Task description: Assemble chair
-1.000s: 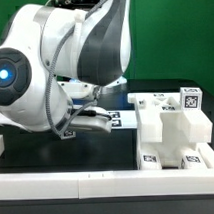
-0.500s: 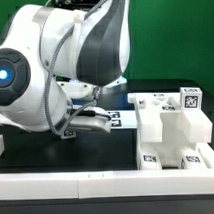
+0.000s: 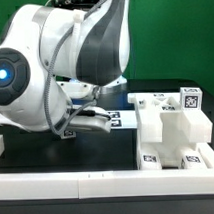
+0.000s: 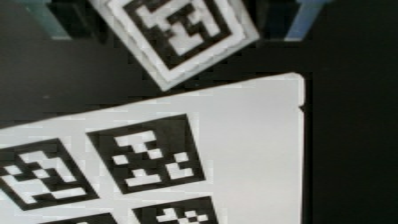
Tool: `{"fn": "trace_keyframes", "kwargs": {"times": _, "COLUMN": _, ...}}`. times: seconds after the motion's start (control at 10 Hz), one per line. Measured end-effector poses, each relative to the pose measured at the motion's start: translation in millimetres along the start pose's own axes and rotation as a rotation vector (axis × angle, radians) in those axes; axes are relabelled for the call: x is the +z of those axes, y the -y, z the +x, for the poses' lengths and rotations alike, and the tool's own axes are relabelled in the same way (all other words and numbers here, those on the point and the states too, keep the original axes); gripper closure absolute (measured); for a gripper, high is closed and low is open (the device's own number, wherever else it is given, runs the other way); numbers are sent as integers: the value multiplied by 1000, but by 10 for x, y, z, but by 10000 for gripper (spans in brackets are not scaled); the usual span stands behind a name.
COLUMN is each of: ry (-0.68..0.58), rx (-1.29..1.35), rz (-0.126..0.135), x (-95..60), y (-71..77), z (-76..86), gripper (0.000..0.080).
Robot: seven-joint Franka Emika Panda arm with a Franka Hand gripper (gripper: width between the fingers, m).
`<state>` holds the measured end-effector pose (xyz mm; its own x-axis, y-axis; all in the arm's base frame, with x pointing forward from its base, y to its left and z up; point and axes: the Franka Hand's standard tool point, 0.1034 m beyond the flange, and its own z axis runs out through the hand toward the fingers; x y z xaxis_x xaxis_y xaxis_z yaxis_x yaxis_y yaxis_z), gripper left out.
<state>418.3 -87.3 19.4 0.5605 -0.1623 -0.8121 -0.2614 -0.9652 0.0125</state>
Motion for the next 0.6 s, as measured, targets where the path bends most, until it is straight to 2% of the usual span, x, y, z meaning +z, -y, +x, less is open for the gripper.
{"fn": "trace_keyframes", "kwargs": {"times": 0.1, "ry": -5, "rx": 5, "rz": 13, "x": -149, "y": 64, "z": -129, "gripper": 418}}
{"fn": "trace_keyframes", "kwargs": {"times": 0.3, "ry": -165, "rx": -47, "rz": 11, "x": -553, "y": 233, "z": -313, "gripper": 417}}
{"fn": "trace_keyframes", "kwargs": {"times": 0.4, "ry": -274, "rx": -97, "rz": -22, "x": -584, "y": 222, "z": -341, "gripper": 417}}
{"fn": "trace_keyframes", "kwargs": {"times": 0.6, "ry": -284, "rx": -91, "rz": -16, "x": -516, "y": 200, "z": -363, "gripper": 417}}
